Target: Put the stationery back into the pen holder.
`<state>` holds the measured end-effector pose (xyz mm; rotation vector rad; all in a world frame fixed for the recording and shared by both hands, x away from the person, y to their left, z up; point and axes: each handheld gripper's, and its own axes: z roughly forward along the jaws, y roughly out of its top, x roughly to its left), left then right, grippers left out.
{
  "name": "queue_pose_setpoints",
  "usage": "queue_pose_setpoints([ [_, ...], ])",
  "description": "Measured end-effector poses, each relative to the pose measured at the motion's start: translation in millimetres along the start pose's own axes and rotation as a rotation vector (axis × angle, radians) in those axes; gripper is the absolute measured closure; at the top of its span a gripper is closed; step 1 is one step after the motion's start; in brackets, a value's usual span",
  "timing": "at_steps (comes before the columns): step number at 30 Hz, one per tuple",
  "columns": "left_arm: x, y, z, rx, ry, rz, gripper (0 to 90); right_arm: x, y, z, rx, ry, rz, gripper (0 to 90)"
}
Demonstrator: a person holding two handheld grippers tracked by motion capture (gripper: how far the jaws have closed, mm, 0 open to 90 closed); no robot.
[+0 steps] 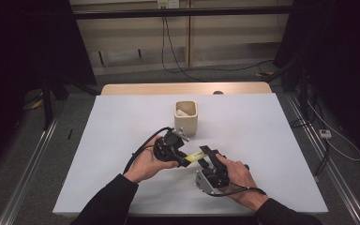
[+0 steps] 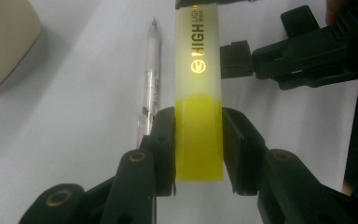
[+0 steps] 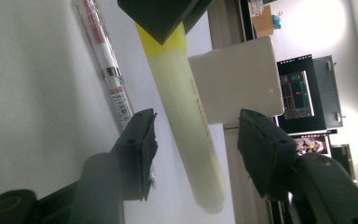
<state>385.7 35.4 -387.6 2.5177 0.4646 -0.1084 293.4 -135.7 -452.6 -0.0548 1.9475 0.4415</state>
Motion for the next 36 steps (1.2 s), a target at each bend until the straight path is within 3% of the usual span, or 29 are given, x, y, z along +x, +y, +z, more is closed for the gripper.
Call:
queue_pose_setpoints([
  [2,0.1,0.4,0.9,0.0,-0.003,0.0,67.2,-0.2,0.9,-0.2,-0.005,-0.004,-0.034,52.9],
  [12,-0.5,3.0,3.5,-0.002,-0.012,-0.002,67.1,5.2,1.9,-0.8,-0.014,0.004,-0.082,70.9],
  [19,2.1,1.7,1.9,-0.036,-0.034,-0.033,67.0,6.8,1.3,-0.5,-0.012,0.015,-0.135,77.2],
  [23,4.2,-0.3,1.1,-0.064,-0.049,-0.054,66.8,5.1,0.2,0.0,-0.018,0.027,-0.123,78.3],
  [26,5.5,-0.9,0.6,-0.076,-0.025,-0.057,64.4,4.0,-1.1,0.1,-0.017,0.039,-0.093,78.4],
  [29,6.0,-2.7,-0.7,-0.09,-0.002,-0.072,54.9,1.3,-1.9,0.3,-0.03,0.049,-0.083,78.5],
  [30,6.6,-3.9,-1.4,-0.092,0.007,-0.076,51.0,2.6,-2.7,-0.3,-0.021,0.049,-0.049,78.5],
  [32,6.1,-7.0,-1.9,-0.106,0.025,-0.094,45.7,-0.4,-4.0,0.6,-0.026,0.056,-0.055,78.4],
  [36,8.5,-15.1,-4.3,-0.139,0.063,-0.111,31.0,-2.9,-7.6,0.7,-0.016,0.065,0.033,78.4],
])
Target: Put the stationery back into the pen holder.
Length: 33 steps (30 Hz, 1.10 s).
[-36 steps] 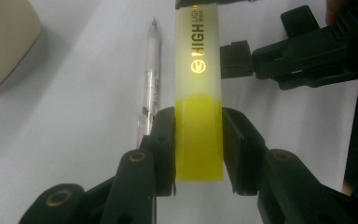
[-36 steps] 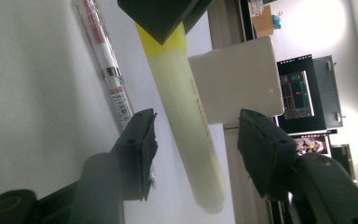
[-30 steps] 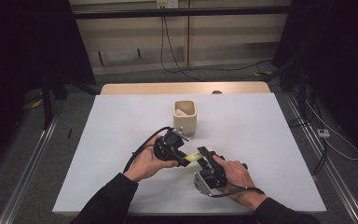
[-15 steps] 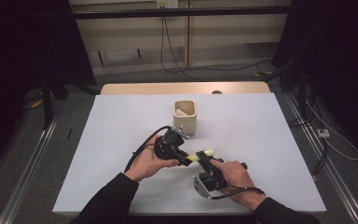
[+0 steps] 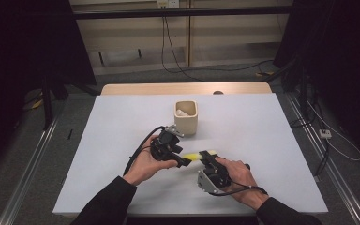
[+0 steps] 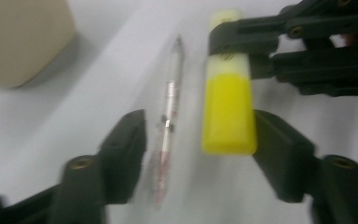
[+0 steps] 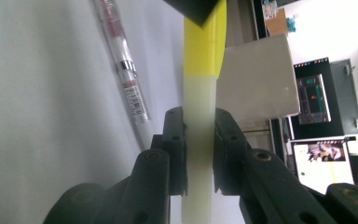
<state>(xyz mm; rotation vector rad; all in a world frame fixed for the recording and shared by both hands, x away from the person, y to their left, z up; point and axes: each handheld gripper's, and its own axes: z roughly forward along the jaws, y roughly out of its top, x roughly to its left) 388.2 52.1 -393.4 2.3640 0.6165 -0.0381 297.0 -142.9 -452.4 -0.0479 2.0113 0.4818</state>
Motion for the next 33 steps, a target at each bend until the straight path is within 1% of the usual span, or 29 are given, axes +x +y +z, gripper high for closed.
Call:
queue_pose_setpoints([
  [1,1.2,-1.9,-1.3,-0.013,0.002,-0.006,28.3,-1.2,-0.6,0.1,-0.003,0.0,0.021,78.4],
  [2,2.4,-4.0,-2.9,-0.024,0.008,-0.009,25.9,-3.2,-1.7,0.5,-0.006,0.003,0.027,78.4],
  [3,3.4,-6.0,-4.4,-0.034,0.015,-0.011,23.4,-4.1,-2.6,0.2,0.001,0.003,0.052,78.4],
  [5,5.3,-10.3,-7.1,-0.043,0.032,-0.013,20.2,-7.7,-5.4,0.5,-0.005,0.017,0.08,78.4],
  [8,7.5,-17.3,-9.6,-0.068,0.057,-0.018,14.6,-10.9,-8.8,0.6,-0.007,0.032,0.15,78.4],
  [10,9.1,-21.8,-11.6,-0.092,0.065,-0.027,12.9,-13.5,-11.2,0.8,-0.014,0.043,0.192,78.4],
  [11,9.8,-23.7,-12.8,-0.096,0.07,-0.027,12.0,-14.8,-12.2,0.4,-0.013,0.049,0.212,78.4],
  [14,11.3,-29.5,-16.5,-0.122,0.086,-0.036,10.4,-17.1,-14.5,-0.2,-0.02,0.064,0.285,78.4],
  [17,12.6,-35.0,-20.4,-0.141,0.102,-0.052,10.0,-20.5,-17.2,0.1,-0.029,0.074,0.329,78.4],
  [18,13.9,-37.1,-21.2,-0.156,0.073,-0.068,9.7,-21.5,-18.1,0.2,-0.033,0.078,0.346,78.4],
  [19,15.1,-39.1,-22.6,-0.158,0.054,-0.083,9.7,-22.4,-19.0,0.4,-0.036,0.08,0.358,78.4],
  [20,15.9,-41.2,-23.8,-0.164,0.053,-0.095,9.7,-23.2,-19.7,0.1,-0.038,0.085,0.376,78.3],
  [22,15.4,-45.7,-26.4,-0.17,0.081,-0.088,8.3,-24.4,-21.0,-0.1,-0.043,0.093,0.411,78.4],
  [24,16.3,-51.0,-29.1,-0.185,0.079,-0.091,6.9,-26.0,-22.4,-0.1,-0.053,0.098,0.436,78.4],
  [25,16.5,-53.8,-30.8,-0.192,0.089,-0.092,6.6,-26.8,-23.0,0.0,-0.057,0.101,0.453,78.4],
  [28,17.1,-62.7,-35.7,-0.217,0.124,-0.105,6.7,-29.0,-24.7,-0.2,-0.07,0.115,0.503,78.3],
  [33,19.0,-80.6,-44.8,-0.241,0.167,-0.127,6.5,-34.4,-28.6,-0.8,-0.097,0.138,0.596,78.3],
])
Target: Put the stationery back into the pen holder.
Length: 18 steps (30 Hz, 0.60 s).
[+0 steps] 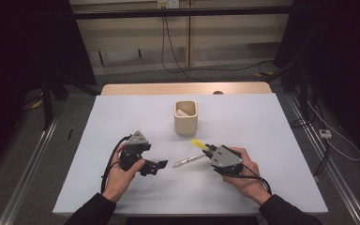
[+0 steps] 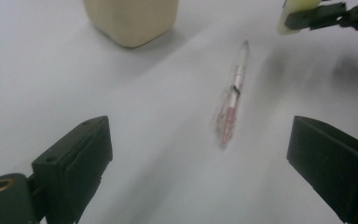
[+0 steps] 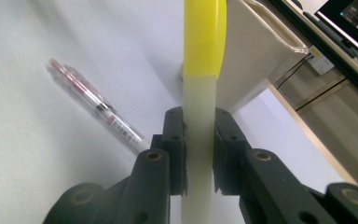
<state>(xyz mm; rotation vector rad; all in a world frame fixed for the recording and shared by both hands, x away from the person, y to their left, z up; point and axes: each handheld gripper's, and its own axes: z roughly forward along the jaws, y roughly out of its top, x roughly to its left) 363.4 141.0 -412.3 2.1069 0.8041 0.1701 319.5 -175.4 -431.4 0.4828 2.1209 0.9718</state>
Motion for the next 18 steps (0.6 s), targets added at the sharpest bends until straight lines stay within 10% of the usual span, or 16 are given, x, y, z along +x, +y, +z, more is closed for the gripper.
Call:
queue_pose_setpoints([
  [18,9.2,-47.7,-25.9,-0.036,0.102,-0.044,6.0,-21.5,3.4,-0.5,-0.075,0.03,0.193,78.3],
])
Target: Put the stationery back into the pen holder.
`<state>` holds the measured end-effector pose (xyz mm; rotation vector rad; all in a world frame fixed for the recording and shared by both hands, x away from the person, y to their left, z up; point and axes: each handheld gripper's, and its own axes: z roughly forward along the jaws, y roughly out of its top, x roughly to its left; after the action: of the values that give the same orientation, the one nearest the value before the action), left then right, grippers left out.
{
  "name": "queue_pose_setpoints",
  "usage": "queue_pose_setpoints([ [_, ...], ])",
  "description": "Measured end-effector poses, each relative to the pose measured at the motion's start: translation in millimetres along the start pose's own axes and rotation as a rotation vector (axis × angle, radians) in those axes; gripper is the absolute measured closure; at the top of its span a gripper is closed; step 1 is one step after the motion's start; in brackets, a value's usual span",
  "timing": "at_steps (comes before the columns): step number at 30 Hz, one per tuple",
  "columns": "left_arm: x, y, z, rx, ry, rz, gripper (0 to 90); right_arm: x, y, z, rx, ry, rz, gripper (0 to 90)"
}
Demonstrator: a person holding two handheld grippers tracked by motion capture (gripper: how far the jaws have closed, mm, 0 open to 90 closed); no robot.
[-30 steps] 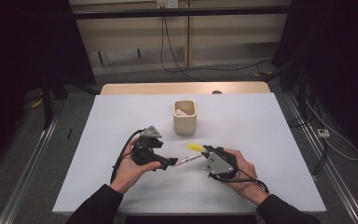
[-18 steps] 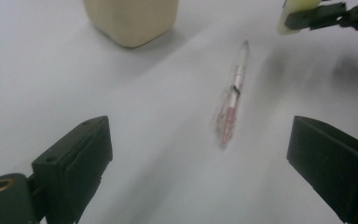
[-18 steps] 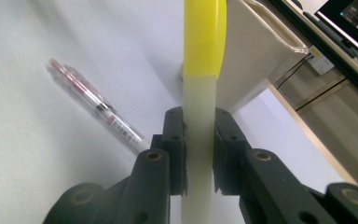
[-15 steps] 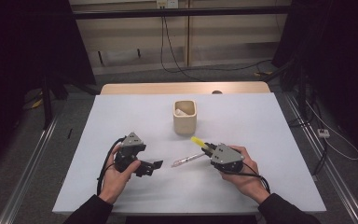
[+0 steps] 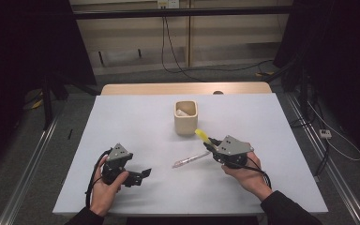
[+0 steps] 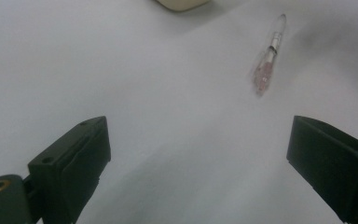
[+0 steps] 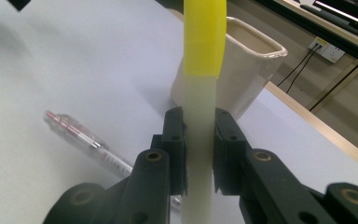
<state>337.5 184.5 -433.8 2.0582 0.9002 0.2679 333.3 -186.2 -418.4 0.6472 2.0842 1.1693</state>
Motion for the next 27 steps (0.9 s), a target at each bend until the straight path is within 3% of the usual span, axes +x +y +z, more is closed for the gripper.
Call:
queue_pose_setpoints([
  [4,2.1,-4.0,-1.1,-0.038,0.012,-0.024,6.0,-5.4,2.6,2.0,-0.019,0.003,0.053,78.3],
  [12,5.2,-7.5,-3.7,-0.065,0.023,-0.053,6.0,-16.4,7.9,4.8,-0.062,0.012,0.145,78.3],
  [27,8.7,-8.9,-4.3,-0.07,0.025,-0.071,6.1,-32.4,34.3,16.7,-0.145,0.034,0.228,78.3],
])
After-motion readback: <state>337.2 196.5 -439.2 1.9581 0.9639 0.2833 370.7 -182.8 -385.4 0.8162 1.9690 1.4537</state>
